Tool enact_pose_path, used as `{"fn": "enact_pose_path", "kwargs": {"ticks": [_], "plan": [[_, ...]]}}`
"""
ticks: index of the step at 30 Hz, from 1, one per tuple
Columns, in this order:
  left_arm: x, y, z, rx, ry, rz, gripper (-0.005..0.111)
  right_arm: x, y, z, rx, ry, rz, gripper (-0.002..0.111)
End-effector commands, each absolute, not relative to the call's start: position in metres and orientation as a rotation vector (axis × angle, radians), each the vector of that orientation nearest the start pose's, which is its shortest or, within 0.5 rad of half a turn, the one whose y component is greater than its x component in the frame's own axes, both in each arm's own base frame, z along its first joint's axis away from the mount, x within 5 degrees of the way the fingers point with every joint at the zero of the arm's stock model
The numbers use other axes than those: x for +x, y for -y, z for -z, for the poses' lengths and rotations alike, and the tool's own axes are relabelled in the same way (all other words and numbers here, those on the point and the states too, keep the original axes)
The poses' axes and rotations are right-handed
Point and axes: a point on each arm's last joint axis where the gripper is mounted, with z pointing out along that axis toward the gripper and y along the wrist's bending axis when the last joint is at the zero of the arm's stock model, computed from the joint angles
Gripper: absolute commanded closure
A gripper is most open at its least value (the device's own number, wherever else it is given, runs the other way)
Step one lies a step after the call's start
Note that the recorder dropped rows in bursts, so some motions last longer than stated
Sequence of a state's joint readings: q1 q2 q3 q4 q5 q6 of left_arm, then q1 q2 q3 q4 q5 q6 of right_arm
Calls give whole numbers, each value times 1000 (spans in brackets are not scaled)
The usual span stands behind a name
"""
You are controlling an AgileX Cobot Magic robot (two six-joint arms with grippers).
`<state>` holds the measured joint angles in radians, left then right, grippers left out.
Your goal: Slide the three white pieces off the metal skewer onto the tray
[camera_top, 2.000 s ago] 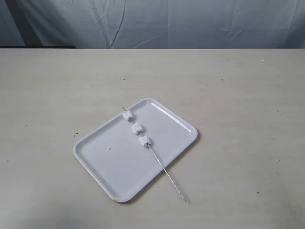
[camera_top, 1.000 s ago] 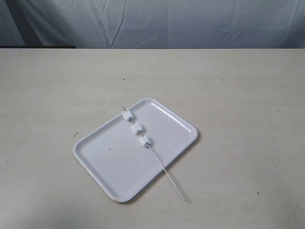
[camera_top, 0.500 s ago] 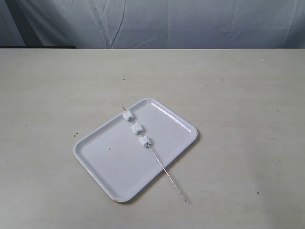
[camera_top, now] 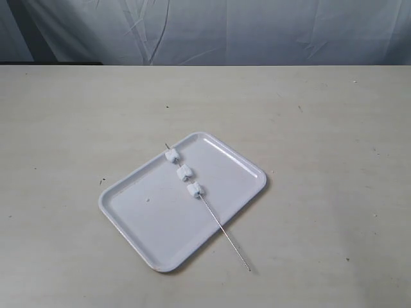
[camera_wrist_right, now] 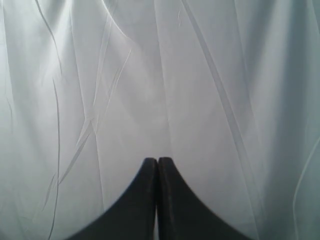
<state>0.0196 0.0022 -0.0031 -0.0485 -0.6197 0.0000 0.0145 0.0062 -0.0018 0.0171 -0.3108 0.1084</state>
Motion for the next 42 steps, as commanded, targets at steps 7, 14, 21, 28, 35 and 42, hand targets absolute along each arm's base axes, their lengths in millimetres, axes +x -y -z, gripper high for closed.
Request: {"fn": "enact_pose_path", "kwargs": {"ticks": [7,14,21,28,35,42], "plan": [[29,-3,-270,-50,-771,3,81,49,0,-242,63,-1157,-110,109],[29,-2,-270,-35,-771,-4,81,49,0,-241,66,-1162,-114,109],[34,-1,-265,-115,-851,214,81,49,-1,-242,285,-1136,-455,109],[41,25,-292,197,-1098,221,81,41,-7,-273,164,-1209,-402,108],[92,38,-312,386,-1497,285,81,67,-17,-310,135,-1359,-544,59],[161,68,-269,433,-2007,829,74,112,-54,-305,-60,-1634,-668,69]]}}
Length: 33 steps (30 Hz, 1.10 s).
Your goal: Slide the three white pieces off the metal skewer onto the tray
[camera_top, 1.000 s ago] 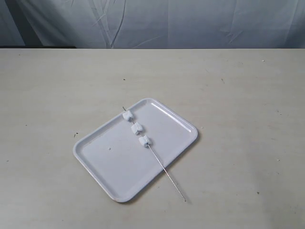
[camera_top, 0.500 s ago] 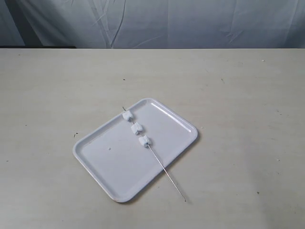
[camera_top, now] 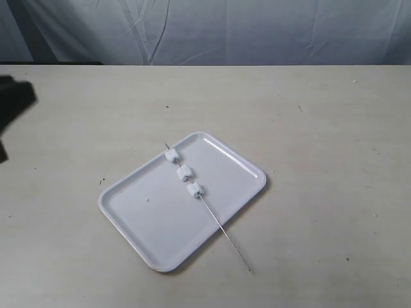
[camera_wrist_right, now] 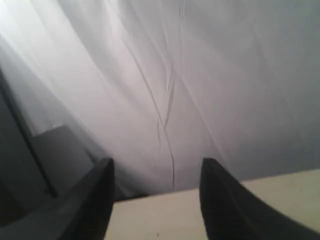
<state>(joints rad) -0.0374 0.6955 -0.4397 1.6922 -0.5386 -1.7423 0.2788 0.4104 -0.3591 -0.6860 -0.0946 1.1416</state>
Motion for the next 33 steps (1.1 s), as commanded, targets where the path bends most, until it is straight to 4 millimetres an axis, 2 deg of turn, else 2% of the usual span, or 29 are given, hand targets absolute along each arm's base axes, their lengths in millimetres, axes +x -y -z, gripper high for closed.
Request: {"fn": "enact_pose_path", "kwargs": {"ticks": [1,5,11,15,19,22,24,29,33], "plan": [[167,70,-263,432,-2046,871,74,117,-61,-302,-96,-1676,-669,68],[190,73,-233,376,-2208,961,74,137,-94,-278,-209,-1951,-610,60],[195,80,-213,388,-2303,1131,64,154,-136,-252,-459,-2303,-330,61],[196,80,-211,420,-2298,1117,58,163,-156,-252,-710,-2531,-193,61],[196,80,-211,449,-2286,1106,58,179,-167,-267,-773,-2559,-97,61],[196,80,-211,481,-2272,1089,58,194,-162,-271,-717,-2603,-31,61],[197,79,-210,472,-2276,1071,58,206,-153,-269,-655,-2692,-46,61],[200,78,-209,478,-2278,1014,58,222,-147,-256,-615,-2881,-302,73],[202,83,-209,495,-2278,967,49,221,-159,-244,-805,-2884,-445,77]]}}
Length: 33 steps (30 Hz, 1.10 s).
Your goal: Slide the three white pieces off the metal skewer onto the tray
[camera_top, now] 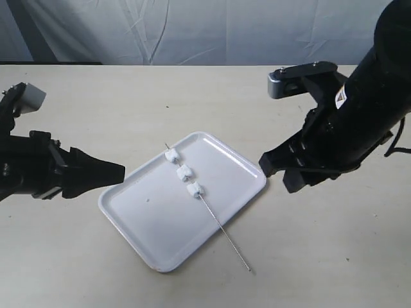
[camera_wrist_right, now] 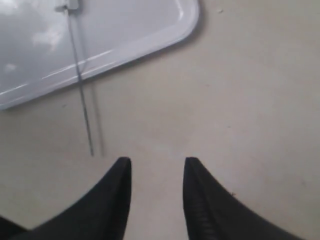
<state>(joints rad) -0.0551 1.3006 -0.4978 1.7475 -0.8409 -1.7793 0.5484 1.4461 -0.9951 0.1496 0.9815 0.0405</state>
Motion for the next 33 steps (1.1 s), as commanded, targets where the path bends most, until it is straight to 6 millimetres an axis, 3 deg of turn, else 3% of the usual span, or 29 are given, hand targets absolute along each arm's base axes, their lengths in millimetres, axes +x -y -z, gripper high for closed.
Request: {"fn": "enact_pose_path", "kwargs": {"ticks": [1,8,12,16,18,24,33], "plan": [[202,83,-209,498,-2279,960,48,221,-162,-241,-832,-2887,-464,77],[203,85,-210,481,-2272,971,47,218,-179,-215,-971,-2962,-419,76],[203,85,-210,462,-2275,978,47,213,-194,-201,-1072,-2955,-373,64],[210,89,-200,402,-2313,1029,47,210,-209,-188,-1136,-2926,-352,66],[217,102,-189,441,-2361,1050,47,208,-216,-180,-1165,-2914,-341,66],[244,138,-194,484,-2354,1018,47,216,-225,-164,-1114,-2890,-329,66],[259,138,-199,429,-2357,948,47,217,-230,-140,-1108,-2943,-316,66]]}}
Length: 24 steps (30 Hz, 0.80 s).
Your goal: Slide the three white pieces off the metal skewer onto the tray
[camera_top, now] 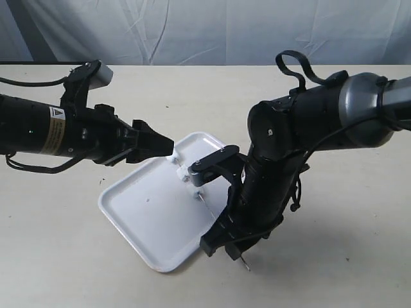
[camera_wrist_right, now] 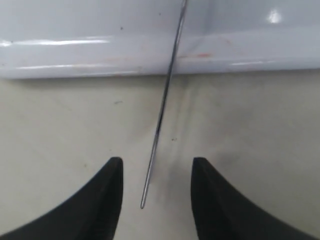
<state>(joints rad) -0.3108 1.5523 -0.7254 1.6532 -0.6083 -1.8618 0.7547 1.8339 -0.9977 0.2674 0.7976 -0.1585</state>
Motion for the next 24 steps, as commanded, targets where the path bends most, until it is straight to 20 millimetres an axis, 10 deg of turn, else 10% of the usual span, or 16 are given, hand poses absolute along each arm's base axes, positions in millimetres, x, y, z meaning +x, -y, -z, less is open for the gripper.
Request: {"fn": "enact_pose_path", "kwargs": {"ticks": [1,24], "plan": [[259,139,-197,434,-2367,950,47,218,-230,-140,-1104,-2942,-319,66],[259,143,-187,402,-2411,1041,47,211,-247,-137,-1074,-2847,-237,66]]}}
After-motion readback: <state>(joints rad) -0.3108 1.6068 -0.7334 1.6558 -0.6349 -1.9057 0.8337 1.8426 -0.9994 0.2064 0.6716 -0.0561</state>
